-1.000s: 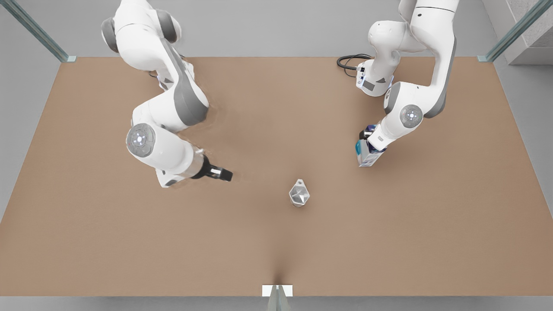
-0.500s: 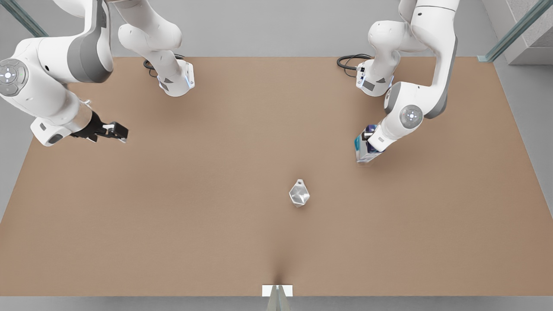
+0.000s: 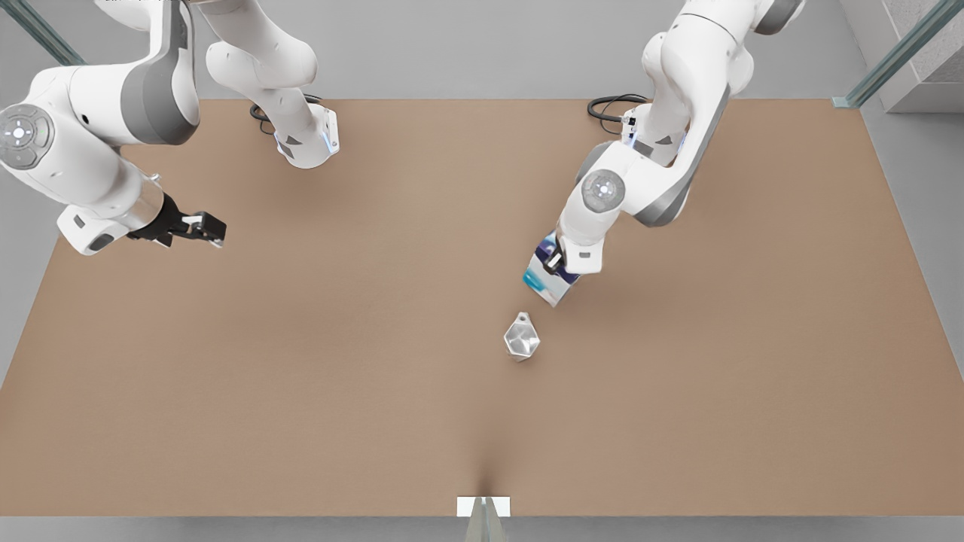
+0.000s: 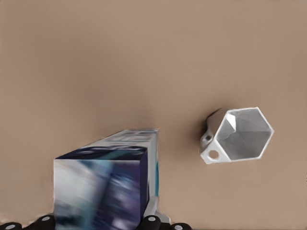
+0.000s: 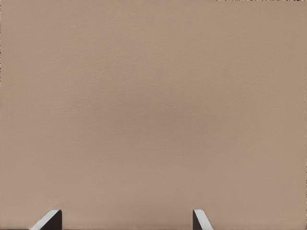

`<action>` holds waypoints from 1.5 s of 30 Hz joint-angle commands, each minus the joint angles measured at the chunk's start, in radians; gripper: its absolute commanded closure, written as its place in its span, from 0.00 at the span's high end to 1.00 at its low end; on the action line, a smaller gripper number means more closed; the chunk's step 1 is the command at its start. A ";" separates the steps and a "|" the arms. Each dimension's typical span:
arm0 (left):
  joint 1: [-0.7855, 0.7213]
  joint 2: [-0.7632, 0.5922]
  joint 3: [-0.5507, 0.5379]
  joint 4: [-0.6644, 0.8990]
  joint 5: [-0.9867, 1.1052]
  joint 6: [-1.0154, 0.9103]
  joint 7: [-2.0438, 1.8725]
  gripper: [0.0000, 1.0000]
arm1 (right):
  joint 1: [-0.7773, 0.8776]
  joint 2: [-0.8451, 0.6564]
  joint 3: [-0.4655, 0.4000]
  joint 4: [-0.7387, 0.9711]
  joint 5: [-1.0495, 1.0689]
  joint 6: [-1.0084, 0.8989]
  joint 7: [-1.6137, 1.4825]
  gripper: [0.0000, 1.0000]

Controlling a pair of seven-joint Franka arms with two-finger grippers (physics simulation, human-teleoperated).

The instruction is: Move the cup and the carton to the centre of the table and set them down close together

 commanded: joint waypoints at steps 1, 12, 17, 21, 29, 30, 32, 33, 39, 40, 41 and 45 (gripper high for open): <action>-0.005 0.015 -0.012 0.014 0.024 -0.005 -0.030 0.48 | 0.003 0.000 0.001 -0.002 -0.002 0.000 0.000 1.00; -0.007 0.162 -0.020 0.123 0.108 -0.006 -0.200 0.49 | -0.023 0.035 -0.008 0.075 -0.013 0.002 0.011 1.00; -0.008 0.168 -0.020 0.123 0.110 -0.006 -0.201 1.00 | -0.026 0.034 -0.008 0.074 -0.016 -0.002 0.020 1.00; -0.008 0.173 -0.020 0.123 0.108 -0.006 -0.201 1.00 | -0.048 0.032 -0.008 0.077 -0.007 -0.002 0.032 1.00; -0.022 0.167 -0.015 0.166 0.099 -0.112 -0.200 1.00 | -0.048 0.034 -0.008 0.075 -0.009 -0.008 0.026 1.00; -0.025 0.167 -0.015 0.168 0.098 -0.117 -0.201 1.00 | -0.048 0.034 -0.008 0.077 -0.009 -0.008 0.026 1.00; -0.039 0.167 -0.015 0.168 0.094 -0.134 -0.203 1.00 | -0.048 0.032 -0.008 0.077 -0.009 -0.008 0.028 1.00; -0.042 0.167 -0.014 0.168 0.094 -0.138 -0.208 1.00 | -0.048 0.032 -0.008 0.078 -0.009 -0.008 0.028 1.00; -0.045 0.167 -0.014 0.169 0.094 -0.169 -0.226 1.00 | -0.048 0.034 -0.008 0.078 -0.007 -0.008 0.029 1.00; -0.047 0.167 -0.014 0.189 0.094 -0.199 -0.226 1.00 | -0.048 0.034 -0.008 0.078 -0.009 -0.008 0.029 1.00; -0.054 0.167 -0.014 0.198 0.084 -0.221 -0.227 1.00 | -0.048 0.034 -0.008 0.078 -0.007 -0.008 0.029 1.00; -0.060 0.165 -0.014 0.221 0.081 -0.256 -0.232 1.00 | -0.048 0.034 -0.008 0.080 -0.007 -0.008 0.029 1.00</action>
